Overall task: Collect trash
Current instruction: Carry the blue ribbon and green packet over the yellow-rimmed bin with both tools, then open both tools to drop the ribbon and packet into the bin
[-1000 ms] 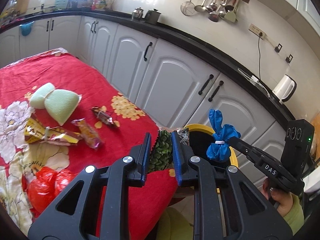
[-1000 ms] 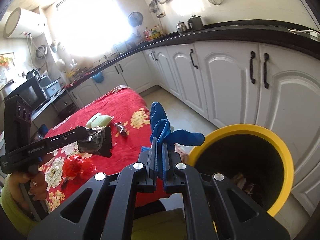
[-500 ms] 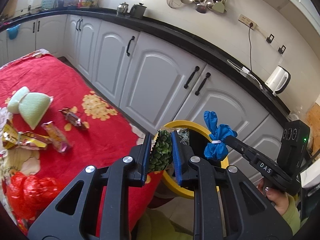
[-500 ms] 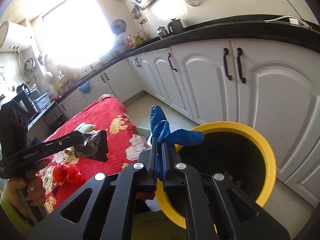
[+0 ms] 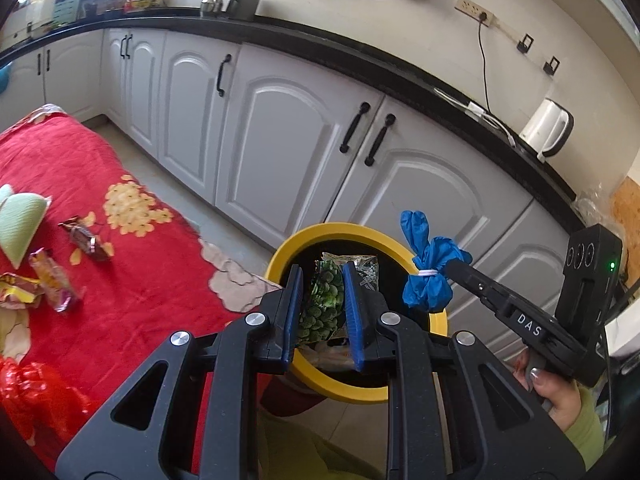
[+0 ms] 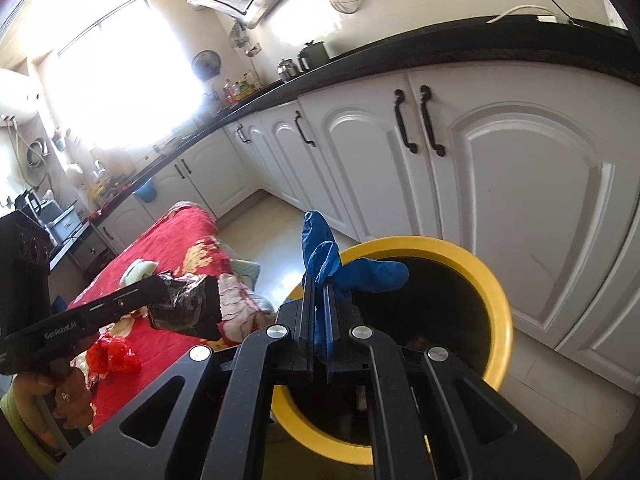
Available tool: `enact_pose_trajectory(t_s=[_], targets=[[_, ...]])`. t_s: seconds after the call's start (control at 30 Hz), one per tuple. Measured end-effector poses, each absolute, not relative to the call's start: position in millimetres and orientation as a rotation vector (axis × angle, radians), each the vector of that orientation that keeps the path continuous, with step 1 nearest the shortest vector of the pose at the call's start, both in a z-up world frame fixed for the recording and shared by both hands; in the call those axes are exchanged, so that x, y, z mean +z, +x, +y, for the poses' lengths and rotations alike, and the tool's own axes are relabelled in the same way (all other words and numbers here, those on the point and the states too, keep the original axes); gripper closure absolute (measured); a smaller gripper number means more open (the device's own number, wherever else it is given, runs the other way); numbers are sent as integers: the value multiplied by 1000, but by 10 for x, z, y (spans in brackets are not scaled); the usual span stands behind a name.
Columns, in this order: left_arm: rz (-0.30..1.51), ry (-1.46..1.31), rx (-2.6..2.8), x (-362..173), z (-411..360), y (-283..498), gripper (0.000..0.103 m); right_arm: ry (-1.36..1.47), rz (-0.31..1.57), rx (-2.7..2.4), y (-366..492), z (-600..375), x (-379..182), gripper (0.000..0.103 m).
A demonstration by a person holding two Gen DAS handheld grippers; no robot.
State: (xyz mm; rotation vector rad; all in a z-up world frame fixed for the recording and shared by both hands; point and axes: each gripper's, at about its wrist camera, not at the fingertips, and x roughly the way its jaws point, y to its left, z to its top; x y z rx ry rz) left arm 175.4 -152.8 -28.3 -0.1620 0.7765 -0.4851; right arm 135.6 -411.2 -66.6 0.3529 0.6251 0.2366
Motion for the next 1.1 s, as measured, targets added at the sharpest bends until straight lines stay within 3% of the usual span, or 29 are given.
enact_pose_trajectory(t_s=[1.1], targets=[[876,-81,-521,-747,-2036,1953,88,391,742,182,1469,-4302,-1108,98]])
